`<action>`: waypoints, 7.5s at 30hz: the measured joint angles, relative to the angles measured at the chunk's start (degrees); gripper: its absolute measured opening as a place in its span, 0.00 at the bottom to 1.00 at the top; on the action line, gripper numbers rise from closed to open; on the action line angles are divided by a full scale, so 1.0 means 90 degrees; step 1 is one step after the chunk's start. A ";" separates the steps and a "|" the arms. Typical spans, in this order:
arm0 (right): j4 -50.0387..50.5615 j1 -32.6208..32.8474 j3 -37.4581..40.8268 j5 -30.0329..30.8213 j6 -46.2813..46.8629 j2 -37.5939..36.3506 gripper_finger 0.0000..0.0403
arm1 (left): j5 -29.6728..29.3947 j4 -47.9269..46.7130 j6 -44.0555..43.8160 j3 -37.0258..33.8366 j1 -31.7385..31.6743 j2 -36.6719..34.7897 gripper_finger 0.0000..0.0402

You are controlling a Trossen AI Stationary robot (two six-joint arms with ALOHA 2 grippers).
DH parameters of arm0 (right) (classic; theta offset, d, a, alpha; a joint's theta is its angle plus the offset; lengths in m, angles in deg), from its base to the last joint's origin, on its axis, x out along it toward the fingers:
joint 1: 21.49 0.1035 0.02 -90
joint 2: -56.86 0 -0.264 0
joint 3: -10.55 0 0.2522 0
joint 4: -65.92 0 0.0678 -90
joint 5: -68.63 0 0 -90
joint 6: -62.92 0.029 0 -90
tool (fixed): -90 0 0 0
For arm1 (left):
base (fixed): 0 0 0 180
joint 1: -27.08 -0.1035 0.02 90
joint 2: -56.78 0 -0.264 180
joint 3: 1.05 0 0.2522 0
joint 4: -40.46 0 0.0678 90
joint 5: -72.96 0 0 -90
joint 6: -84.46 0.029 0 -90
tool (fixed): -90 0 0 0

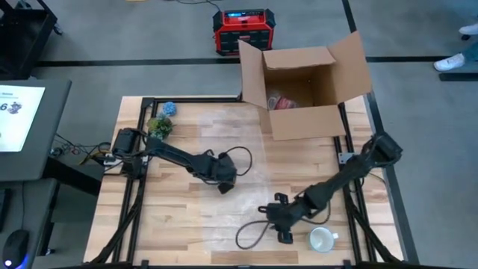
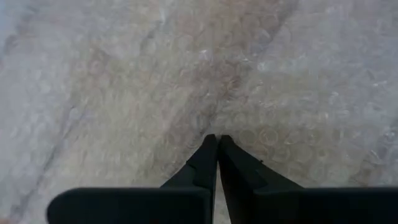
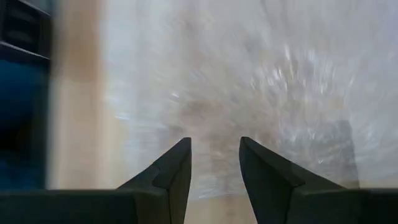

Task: Wrap mug
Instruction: Wrap the white patterned mug in the bubble wrap

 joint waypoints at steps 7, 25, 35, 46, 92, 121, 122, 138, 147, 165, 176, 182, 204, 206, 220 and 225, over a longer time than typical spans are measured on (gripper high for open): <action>0.1032 -0.0316 -0.0046 -0.0085 -0.0003 0.0262 0.30 | -0.0023 -0.0588 -0.1116 -0.0023 0.0680 -0.0181 0.00; 0.3817 0.1364 0.0008 -0.0172 -0.0071 -0.3428 0.30 | -0.1694 -0.0898 -0.2533 0.0612 0.2450 -0.1360 0.00; 0.3785 0.2672 0.0004 0.0352 0.0491 -0.3478 0.32 | -0.1680 -0.0885 -0.3115 0.0604 0.2886 -0.0922 0.00; 0.3659 0.2063 0.0005 -0.0882 0.0448 -0.2037 0.45 | -0.1491 -0.0651 -0.3522 0.0589 0.3109 -0.0797 0.00; 0.4096 -0.2569 -0.3012 -0.0377 -0.1329 0.0112 0.02 | -0.0768 -0.0999 -0.3850 0.1250 0.3547 -0.0615 0.00; 0.4192 -0.2760 -0.3096 -0.0540 -0.2346 0.0692 0.24 | -0.1039 -0.1205 -0.4335 0.1230 0.3712 -0.0498 0.00; 0.4202 -0.2760 -0.3096 -0.0540 -0.2344 0.0692 0.23 | -0.1039 -0.1205 -0.4335 0.1230 0.3712 -0.0498 0.00; 0.4009 -0.2615 -0.3412 -0.0761 -0.2057 0.0610 0.04 | -0.1037 -0.1211 -0.4406 0.1233 0.3709 -0.0496 0.00; 0.3500 -0.2553 -0.3068 -0.0760 -0.2160 0.0607 0.14 | -0.1035 -0.1211 -0.4458 0.1235 0.3709 -0.0496 0.00; 0.3121 -0.2607 -0.3092 -0.1050 -0.3075 0.0472 0.41 | -0.1030 -0.1167 -0.4549 0.1235 0.3709 -0.0493 0.00; 0.3754 -0.2426 -0.3073 -0.0788 -0.3232 -0.0555 0.48 | -0.1293 -0.2018 -0.5546 0.1240 0.3803 -0.0493 0.00; 0.3825 -0.1785 -0.2592 -0.0238 -0.2925 -0.1675 0.45 | -0.1536 -0.3954 -0.7193 0.1240 0.3816 -0.0493 0.13; 0.3078 0.1050 -0.0341 0.1564 -0.0284 -0.2608 0.45 | -0.0809 -0.1445 -0.4820 -0.2680 0.0977 -0.3536 0.53; 0.2928 0.1109 -0.0283 0.1647 -0.0282 -0.2607 0.45 | -0.0753 -0.1062 -0.4745 -0.3097 0.0805 -0.3517 0.53; 0.2217 0.0865 -0.0242 0.1990 -0.0384 -0.2522 0.45 | -0.1029 -0.0243 -0.3672 -0.2890 0.0647 -0.2352 0.07; 0.1823 0.0752 -0.0247 0.2321 -0.0437 -0.1954 0.45 | -0.1213 -0.1145 -0.3082 -0.1879 0.0653 -0.2357 0.01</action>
